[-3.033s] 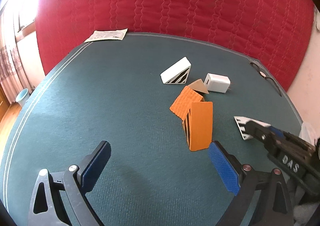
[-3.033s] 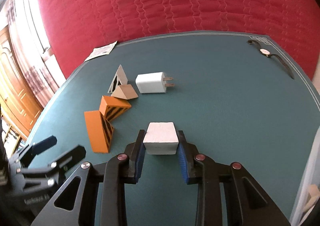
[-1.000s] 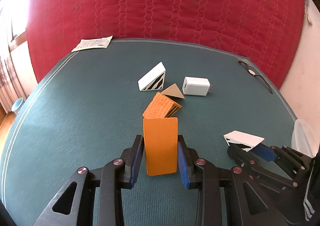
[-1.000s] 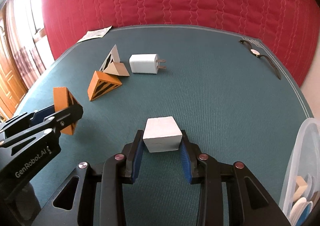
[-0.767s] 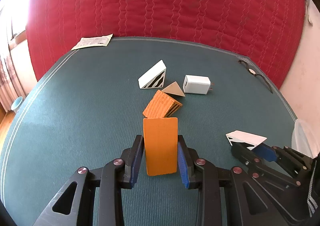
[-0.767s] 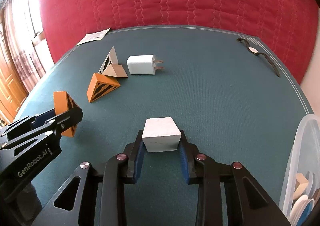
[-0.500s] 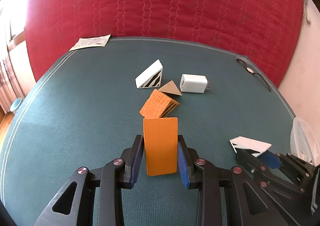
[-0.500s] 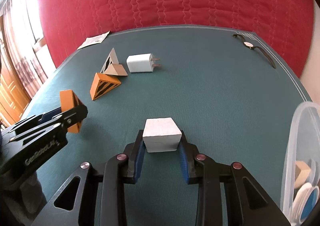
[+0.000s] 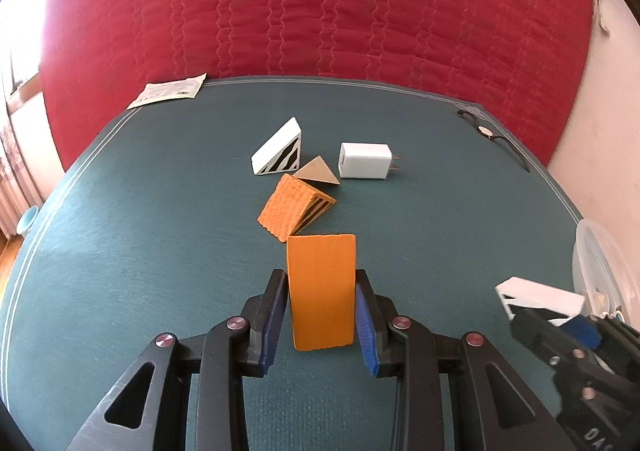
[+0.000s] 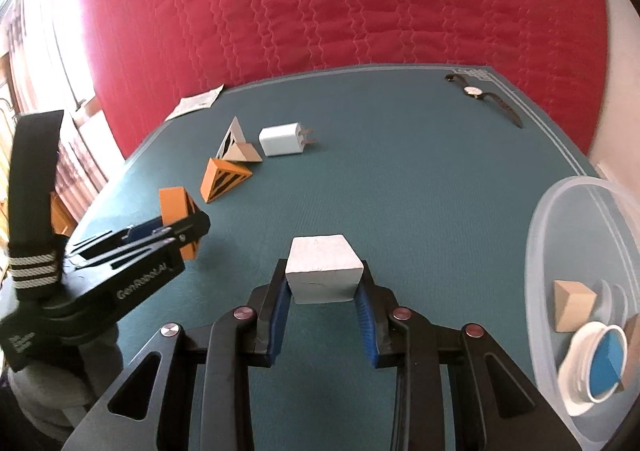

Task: Organize rigid objects
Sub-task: 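Carry the white cube toward the bin with the right gripper while the left gripper holds the orange wedge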

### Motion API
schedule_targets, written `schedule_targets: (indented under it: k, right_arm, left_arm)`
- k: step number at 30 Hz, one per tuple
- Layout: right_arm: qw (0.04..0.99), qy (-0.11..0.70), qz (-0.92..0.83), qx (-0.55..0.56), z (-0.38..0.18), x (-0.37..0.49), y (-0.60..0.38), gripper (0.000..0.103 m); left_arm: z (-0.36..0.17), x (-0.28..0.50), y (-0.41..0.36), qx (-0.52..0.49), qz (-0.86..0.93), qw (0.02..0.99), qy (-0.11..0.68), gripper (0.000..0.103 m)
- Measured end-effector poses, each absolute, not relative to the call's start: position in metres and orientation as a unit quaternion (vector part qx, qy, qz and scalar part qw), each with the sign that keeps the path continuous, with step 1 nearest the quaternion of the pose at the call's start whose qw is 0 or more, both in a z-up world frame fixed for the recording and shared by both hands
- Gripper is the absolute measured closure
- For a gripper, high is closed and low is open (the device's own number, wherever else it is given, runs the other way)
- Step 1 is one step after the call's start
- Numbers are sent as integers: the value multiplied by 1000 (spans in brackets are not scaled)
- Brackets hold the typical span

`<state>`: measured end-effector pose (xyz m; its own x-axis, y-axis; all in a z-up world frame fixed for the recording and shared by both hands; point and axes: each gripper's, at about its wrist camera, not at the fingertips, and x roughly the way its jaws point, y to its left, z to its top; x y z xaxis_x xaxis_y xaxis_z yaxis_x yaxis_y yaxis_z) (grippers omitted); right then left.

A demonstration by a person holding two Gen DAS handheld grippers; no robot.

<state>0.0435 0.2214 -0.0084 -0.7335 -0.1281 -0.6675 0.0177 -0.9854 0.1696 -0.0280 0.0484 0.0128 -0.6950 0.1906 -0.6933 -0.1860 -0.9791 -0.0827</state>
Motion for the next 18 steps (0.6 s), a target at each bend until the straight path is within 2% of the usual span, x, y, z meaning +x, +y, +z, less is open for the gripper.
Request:
schedule_targets:
  k: [18]
  right_arm:
    - [-19,-103,-941,322,21,81,268,71]
  left_arm:
    - [14,-18,61,-372,921,115,10,69]
